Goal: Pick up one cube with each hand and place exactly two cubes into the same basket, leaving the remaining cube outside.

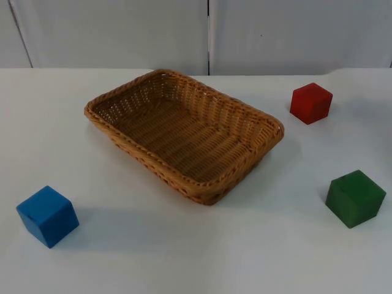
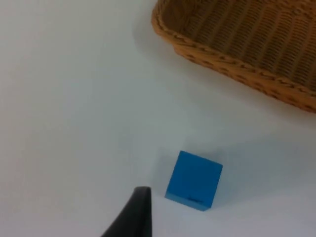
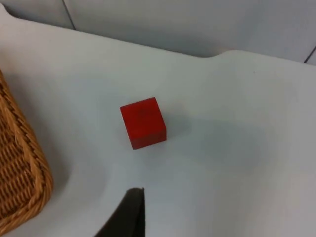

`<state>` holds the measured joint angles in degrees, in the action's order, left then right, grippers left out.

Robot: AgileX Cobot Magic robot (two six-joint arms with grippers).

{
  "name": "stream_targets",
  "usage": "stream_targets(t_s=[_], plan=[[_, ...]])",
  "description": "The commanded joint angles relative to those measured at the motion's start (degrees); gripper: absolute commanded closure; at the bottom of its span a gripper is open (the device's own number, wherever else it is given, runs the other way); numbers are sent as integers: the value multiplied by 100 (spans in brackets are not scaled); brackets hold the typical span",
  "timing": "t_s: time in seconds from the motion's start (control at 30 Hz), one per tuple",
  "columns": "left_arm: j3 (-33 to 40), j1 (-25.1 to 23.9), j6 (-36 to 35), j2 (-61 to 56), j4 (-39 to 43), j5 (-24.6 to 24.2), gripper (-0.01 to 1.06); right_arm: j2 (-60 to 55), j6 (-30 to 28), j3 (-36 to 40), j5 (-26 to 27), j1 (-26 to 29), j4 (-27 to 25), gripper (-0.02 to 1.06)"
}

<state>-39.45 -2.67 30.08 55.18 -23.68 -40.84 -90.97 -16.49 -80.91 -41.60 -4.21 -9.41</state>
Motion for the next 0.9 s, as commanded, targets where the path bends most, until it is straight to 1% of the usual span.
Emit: stream_targets(t_s=[0.0, 0.2, 0.33, 0.43, 0.47, 0.6, 0.63, 0.67, 0.73, 0.8, 0.87], plan=[[-37, -13, 188, 111, -190, 72, 0, -241, -157, -322, -226, 18, -13, 0], [-37, -13, 404, 523, -221, 72, 0, -860, -267, -1064, -552, -30, -3, 0], [-74, -13, 465, 858, -233, 59, 0, -1228, -638, -1477, -664, -187, 6, 0], [-281, -13, 465, 1229, -218, -96, 0, -1642, -818, -1898, -715, -398, 11, 0], [-281, -13, 465, 1229, -218, -96, 0, -1642, -818, -1898, -715, -398, 11, 0], [-658, -13, 706, 1729, -218, -426, 0, -2256, -986, -2554, -973, -580, 24, 0], [-658, -13, 706, 1729, -218, -426, 0, -2256, -986, -2554, -973, -580, 24, 0], [-703, 0, 745, 1804, -218, -440, 0, -2514, -986, -2836, -1063, -629, 14, 0], [-718, 78, 928, 1955, -218, -449, 0, -2827, -986, -3180, -1222, -629, 14, 0], [-718, 267, 996, 2085, -40, -449, 0, -3162, -986, -3546, -1354, -629, 14, 0], [-718, 363, 996, 2154, 75, -449, 0, -3286, -986, -3663, -1385, -629, 14, 0]])
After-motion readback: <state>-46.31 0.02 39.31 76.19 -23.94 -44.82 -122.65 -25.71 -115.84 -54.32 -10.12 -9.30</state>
